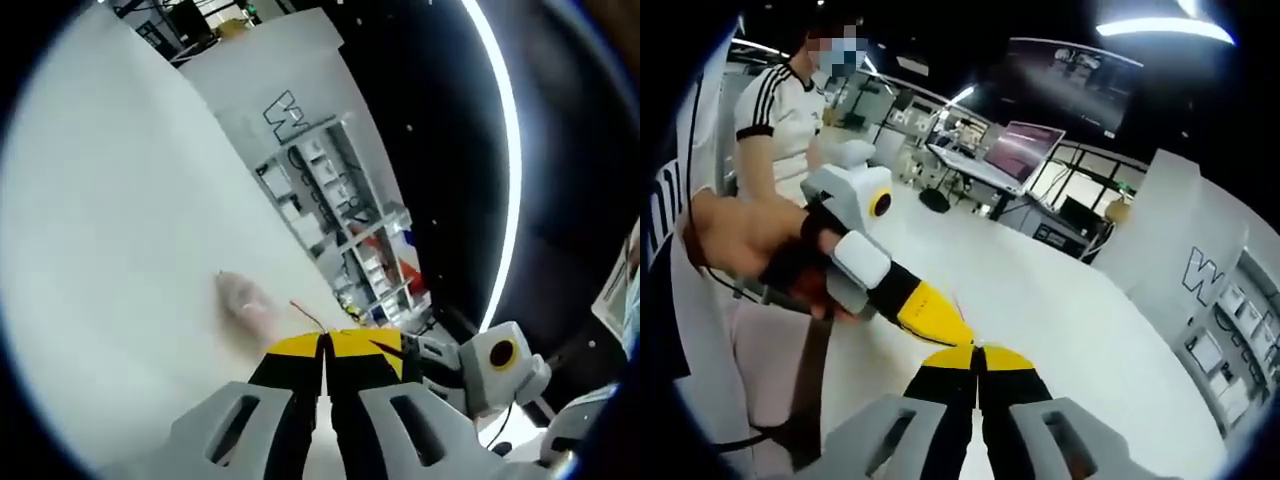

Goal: Open the resealable bag by pulling the two sides of the seal apart until the entire bag opening is separated and visibly accessible.

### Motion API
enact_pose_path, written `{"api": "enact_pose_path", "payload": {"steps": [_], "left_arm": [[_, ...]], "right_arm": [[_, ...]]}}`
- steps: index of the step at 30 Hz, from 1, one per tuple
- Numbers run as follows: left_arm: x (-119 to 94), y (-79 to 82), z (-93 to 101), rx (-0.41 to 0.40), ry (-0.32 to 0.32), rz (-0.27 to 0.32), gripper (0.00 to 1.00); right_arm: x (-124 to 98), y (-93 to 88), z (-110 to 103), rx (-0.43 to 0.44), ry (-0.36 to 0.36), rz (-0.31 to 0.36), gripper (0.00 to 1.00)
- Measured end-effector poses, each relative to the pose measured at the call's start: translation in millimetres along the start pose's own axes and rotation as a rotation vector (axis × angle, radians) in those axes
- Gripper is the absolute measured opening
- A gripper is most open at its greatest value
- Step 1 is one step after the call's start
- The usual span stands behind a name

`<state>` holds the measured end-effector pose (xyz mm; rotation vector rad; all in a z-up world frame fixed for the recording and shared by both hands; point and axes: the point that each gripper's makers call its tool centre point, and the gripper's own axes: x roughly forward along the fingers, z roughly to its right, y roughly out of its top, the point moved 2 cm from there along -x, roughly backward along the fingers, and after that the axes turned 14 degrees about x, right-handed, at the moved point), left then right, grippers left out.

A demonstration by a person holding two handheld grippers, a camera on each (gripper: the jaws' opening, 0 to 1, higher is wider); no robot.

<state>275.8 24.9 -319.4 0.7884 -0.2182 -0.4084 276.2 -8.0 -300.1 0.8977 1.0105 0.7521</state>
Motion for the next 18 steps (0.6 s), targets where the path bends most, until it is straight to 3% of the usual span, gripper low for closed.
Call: {"api": "enact_pose_path", "payload": {"steps": [18], "left_arm": [[-6.4, -13.8, -8.9, 0.009, 0.045, -0.07, 0.0]], "right_arm": [[5.5, -2.5, -4.9, 0.002, -0.002, 0.004, 0.0]]}}
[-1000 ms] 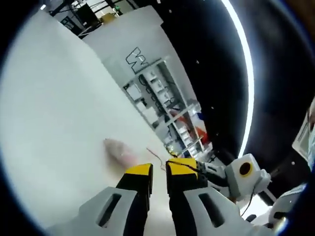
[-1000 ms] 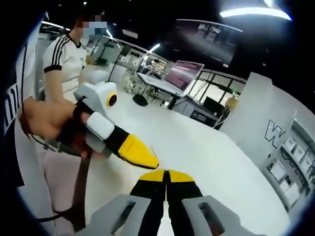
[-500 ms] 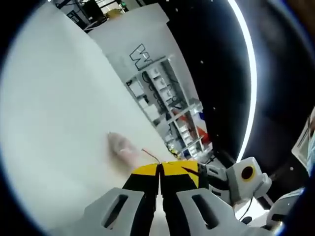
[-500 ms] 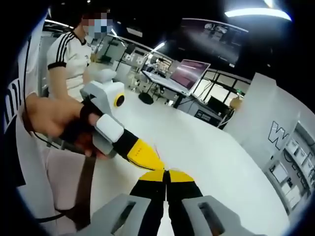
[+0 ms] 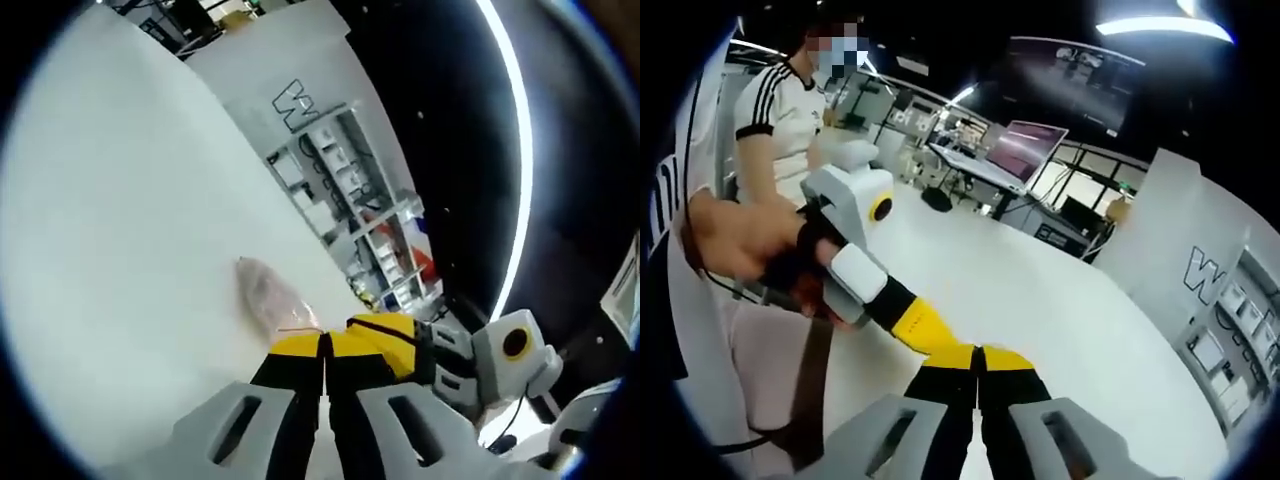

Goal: Open the resealable bag by pulling the two sides of the seal apart until the entire bag opening is separated and visibly accessible.

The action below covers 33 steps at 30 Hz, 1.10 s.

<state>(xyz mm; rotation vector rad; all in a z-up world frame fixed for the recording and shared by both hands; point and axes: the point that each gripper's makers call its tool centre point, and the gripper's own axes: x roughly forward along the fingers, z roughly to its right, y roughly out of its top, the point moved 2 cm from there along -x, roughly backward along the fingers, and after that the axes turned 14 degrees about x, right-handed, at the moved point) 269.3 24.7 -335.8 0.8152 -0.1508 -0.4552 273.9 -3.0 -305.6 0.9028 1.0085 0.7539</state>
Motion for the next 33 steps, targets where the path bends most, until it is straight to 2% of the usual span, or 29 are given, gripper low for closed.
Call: {"api": "enact_pose_path", "payload": {"steps": [1, 2, 4, 5, 9, 10, 11, 12, 17, 26, 33], "left_arm": [[-0.4, -0.7, -0.2, 0.016, 0.008, -0.002, 0.0], [-2.0, -3.9, -5.8, 0.053, 0.045, -0.023, 0.0], [-3.2, -1.9, -4.4, 0.053, 0.035, 0.006, 0.0], [-3.4, -1.7, -4.8, 0.047, 0.033, 0.004, 0.0], [-5.2, 1.3, -2.7, 0.098, 0.043, 0.006, 0.0], [-5.4, 2.5, -3.2, 0.101, 0.041, 0.008, 0.0], [-5.4, 3.0, -3.3, 0.113, 0.042, 0.007, 0.0], [-5.5, 3.1, -3.7, 0.131, 0.048, 0.004, 0.0], [-5.6, 0.5, -3.3, 0.172, 0.052, -0.007, 0.0], [-8.0, -3.8, -4.9, 0.201, 0.063, -0.017, 0.0], [-8.9, -5.8, -4.9, 0.258, 0.076, -0.036, 0.0]], "right_arm": [[0.3, -0.2, 0.3, -0.001, 0.0, 0.0, 0.0], [-0.2, 3.8, 3.4, -0.005, -0.011, 0.025, 0.0], [-3.2, -4.9, 2.0, 0.013, 0.053, -0.055, 0.0], [-3.1, -2.5, 9.5, 0.023, 0.03, -0.04, 0.0], [-8.4, 2.6, 19.8, 0.026, 0.014, -0.022, 0.0], [-8.9, 5.6, 15.8, 0.028, 0.035, -0.012, 0.0], [-8.2, 5.9, 5.5, 0.024, 0.091, -0.015, 0.0], [-7.2, 6.7, 1.4, 0.027, 0.108, -0.01, 0.0], [1.1, -6.3, -2.8, -0.012, 0.12, -0.076, 0.03], [4.7, -15.2, -6.7, -0.006, 0.155, -0.127, 0.02], [8.0, -18.7, -10.3, 0.031, 0.197, -0.134, 0.0]]}}
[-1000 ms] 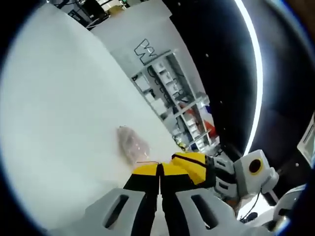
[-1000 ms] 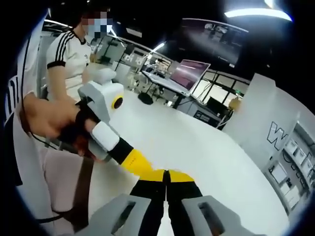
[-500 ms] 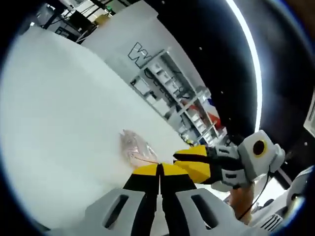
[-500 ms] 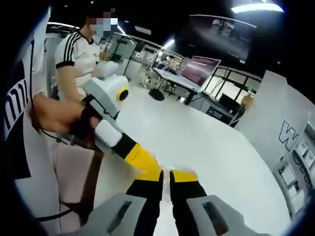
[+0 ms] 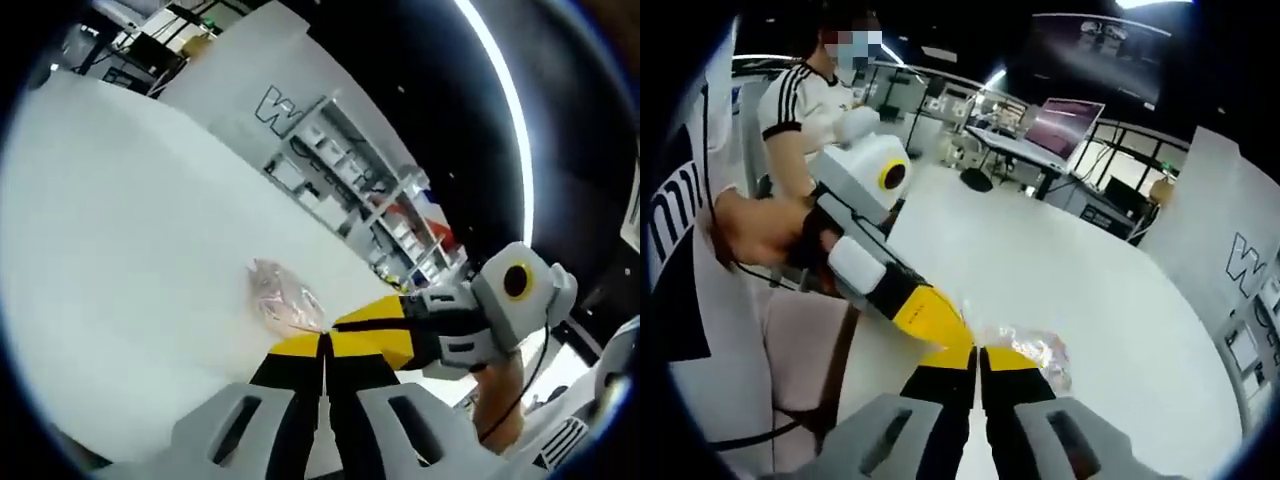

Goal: Open the resealable bag by pulling the two sides of the seal apart until the entire bag opening is separated and visibly accessible.

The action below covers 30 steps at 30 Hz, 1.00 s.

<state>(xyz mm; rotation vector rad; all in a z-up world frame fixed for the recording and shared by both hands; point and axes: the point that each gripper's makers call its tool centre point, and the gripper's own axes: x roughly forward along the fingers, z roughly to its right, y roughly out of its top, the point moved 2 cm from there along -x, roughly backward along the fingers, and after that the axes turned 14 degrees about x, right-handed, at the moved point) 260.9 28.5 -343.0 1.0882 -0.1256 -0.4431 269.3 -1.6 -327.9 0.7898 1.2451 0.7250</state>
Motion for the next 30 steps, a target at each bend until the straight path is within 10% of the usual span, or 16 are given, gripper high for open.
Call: {"api": "enact_pose_path", "payload": {"steps": [16, 22, 30], "left_arm": [[0.4, -1.3, -6.5, -0.004, 0.025, -0.025, 0.0], [-0.1, -3.1, -2.0, 0.005, 0.009, -0.039, 0.0], [1.8, 2.0, 1.3, 0.026, 0.001, -0.028, 0.01]], "right_arm": [[-4.3, 14.4, 4.1, -0.043, -0.124, 0.074, 0.0], [-24.2, 38.1, 26.5, -0.245, -0.315, 0.175, 0.0], [-21.4, 30.5, 20.9, -0.204, -0.305, 0.169, 0.0]]}}
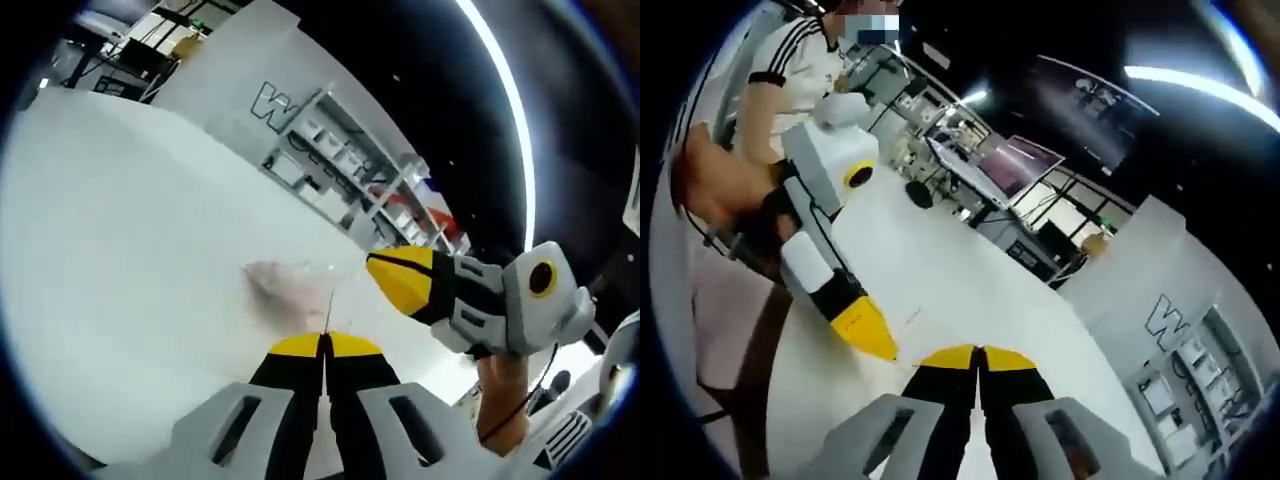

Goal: Open the resealable bag by pulling the two sides of the seal apart until the entire bag opening is separated and visibly accessible.

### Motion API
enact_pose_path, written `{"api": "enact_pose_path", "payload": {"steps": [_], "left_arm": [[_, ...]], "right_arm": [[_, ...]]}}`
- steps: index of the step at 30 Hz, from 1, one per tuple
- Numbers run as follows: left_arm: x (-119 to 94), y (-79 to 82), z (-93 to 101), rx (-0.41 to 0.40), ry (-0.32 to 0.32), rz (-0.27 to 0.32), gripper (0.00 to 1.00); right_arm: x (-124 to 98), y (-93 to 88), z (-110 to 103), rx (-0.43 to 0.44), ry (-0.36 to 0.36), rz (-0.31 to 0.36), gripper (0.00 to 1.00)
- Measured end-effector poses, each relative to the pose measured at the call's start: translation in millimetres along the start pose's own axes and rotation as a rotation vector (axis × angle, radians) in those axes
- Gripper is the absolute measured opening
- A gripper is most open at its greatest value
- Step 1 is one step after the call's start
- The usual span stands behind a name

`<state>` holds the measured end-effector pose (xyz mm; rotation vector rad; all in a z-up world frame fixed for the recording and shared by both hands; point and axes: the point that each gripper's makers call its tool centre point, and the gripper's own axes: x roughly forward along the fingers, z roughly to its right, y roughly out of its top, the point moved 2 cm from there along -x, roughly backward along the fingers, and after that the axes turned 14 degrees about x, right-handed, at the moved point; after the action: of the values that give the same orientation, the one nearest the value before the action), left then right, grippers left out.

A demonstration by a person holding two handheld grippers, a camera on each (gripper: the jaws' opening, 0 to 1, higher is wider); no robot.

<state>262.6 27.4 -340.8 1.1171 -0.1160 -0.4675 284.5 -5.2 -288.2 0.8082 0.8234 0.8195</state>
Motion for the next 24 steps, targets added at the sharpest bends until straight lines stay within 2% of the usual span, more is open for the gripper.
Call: {"api": "enact_pose_path", "payload": {"steps": [3, 4, 8, 11, 12, 14, 16, 24], "left_arm": [[-0.1, -2.2, 1.2, 0.002, -0.003, -0.005, 0.01], [-0.3, -2.9, 3.2, 0.004, -0.005, -0.005, 0.01], [-1.2, -4.1, 6.9, 0.011, -0.007, -0.007, 0.01], [-2.6, -3.6, 8.3, 0.015, -0.006, -0.004, 0.01], [-2.8, -4.2, 8.7, 0.017, -0.005, -0.008, 0.01], [-2.7, -7.4, 9.9, 0.014, -0.006, -0.019, 0.01], [-2.5, -9.0, 11.1, 0.003, -0.009, -0.025, 0.01], [-3.5, -7.0, 8.8, -0.019, -0.001, -0.001, 0.04]], "right_arm": [[1.5, -4.3, -7.4, 0.023, 0.024, -0.023, 0.09], [2.8, -9.3, -9.4, 0.011, 0.028, -0.051, 0.1], [10.0, -18.7, -15.7, 0.005, 0.058, -0.093, 0.09], [12.8, -20.3, -15.5, 0.003, 0.064, -0.104, 0.05], [12.3, -19.3, -14.2, -0.004, 0.058, -0.099, 0.0], [10.6, -4.4, -2.9, -0.029, 0.003, -0.028, 0.0], [8.3, 4.1, 3.4, -0.023, -0.033, 0.013, 0.0], [12.7, -4.1, 3.9, -0.033, -0.052, 0.001, 0.0]]}}
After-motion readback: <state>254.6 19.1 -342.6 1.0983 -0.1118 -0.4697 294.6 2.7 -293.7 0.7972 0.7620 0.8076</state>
